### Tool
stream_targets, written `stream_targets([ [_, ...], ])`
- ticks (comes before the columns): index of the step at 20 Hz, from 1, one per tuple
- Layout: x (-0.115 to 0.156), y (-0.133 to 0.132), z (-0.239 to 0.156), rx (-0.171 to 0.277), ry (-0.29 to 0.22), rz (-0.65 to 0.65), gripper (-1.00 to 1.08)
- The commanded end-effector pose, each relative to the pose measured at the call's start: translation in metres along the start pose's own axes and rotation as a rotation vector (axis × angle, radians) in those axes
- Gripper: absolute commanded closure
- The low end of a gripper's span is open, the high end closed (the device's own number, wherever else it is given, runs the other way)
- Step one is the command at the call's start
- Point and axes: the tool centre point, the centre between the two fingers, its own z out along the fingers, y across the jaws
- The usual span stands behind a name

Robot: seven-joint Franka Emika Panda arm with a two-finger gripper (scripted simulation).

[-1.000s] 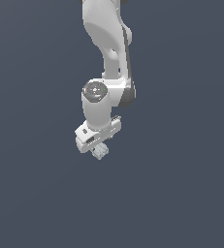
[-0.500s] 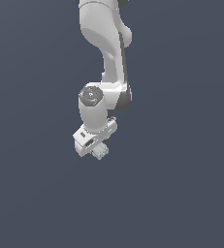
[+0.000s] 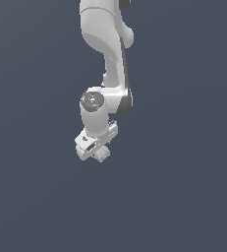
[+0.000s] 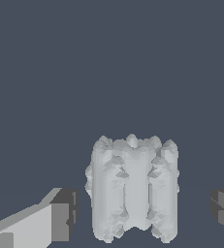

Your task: Pick up the object and move it to a goal position.

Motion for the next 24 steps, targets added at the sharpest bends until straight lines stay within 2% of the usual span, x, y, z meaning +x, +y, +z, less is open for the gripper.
stream_targets([
  [1,-0.001,-0.001,0.013,0.001,-0.001,-0.001,-0.92],
  [10,0.000,0.000,0.038,0.001,-0.001,-0.003,-0.92],
  [11,0.000,0.000,0.038,0.001,-0.001,-0.003,1.08],
  [24,0.008,0.000,0.029,-0.007,0.008,-0.007,1.08],
])
